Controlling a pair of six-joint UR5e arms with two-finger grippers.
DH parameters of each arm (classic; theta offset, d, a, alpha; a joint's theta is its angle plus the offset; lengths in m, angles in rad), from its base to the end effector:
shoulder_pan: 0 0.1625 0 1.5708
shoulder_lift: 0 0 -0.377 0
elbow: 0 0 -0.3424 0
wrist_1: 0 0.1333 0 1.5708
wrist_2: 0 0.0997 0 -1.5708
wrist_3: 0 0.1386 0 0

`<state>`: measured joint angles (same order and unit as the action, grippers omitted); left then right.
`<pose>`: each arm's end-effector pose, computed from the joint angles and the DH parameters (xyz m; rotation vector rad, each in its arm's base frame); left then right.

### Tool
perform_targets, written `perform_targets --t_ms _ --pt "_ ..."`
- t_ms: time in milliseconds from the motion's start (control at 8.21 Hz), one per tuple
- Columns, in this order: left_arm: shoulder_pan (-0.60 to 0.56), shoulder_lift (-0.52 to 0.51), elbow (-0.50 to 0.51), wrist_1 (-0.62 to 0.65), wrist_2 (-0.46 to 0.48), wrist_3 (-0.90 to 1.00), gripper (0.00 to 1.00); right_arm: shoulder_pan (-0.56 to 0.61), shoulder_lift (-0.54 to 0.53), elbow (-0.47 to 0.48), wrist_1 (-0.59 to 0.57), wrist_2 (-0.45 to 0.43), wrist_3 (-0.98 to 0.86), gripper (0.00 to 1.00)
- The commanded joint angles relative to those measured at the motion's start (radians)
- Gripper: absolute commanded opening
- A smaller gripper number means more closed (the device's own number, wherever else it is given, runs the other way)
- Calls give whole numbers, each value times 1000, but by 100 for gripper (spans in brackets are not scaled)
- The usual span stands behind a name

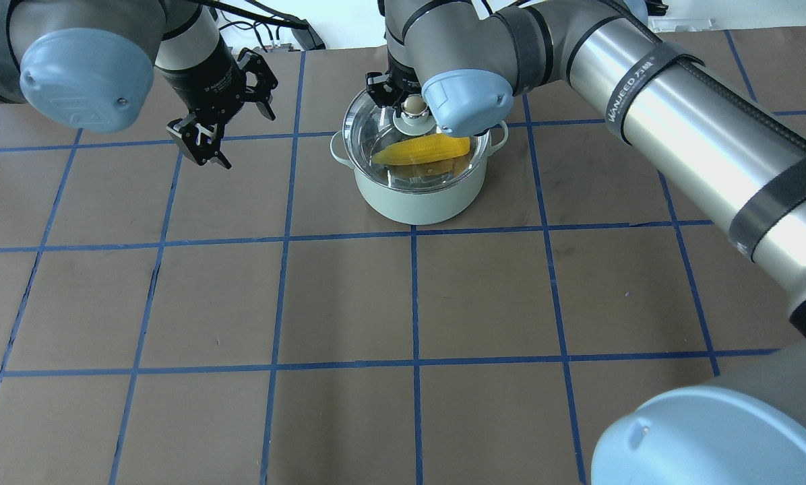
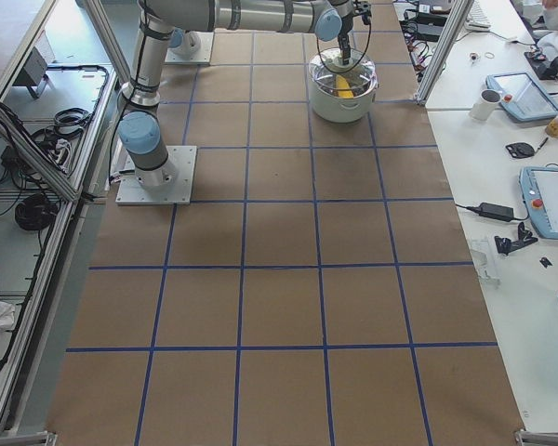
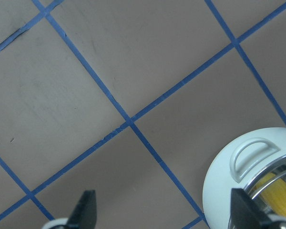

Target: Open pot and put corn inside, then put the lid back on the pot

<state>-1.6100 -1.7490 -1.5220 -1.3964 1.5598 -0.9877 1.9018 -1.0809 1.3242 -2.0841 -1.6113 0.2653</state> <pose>-0.1548 -0.5065 0.3554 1.4197 -2.7665 0.0525 0.3296 -0.5663 0.3058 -0.0925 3.0713 -0.4172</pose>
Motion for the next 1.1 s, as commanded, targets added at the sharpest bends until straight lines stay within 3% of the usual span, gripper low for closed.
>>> perform_targets --t_ms 0,974 --pt "-1 -7 -1 0 0 0 100 0 27 -10 -10 1 -11 40" --pt "-1 -10 -1 0 0 1 100 -3 50 -16 -40 -10 -8 40"
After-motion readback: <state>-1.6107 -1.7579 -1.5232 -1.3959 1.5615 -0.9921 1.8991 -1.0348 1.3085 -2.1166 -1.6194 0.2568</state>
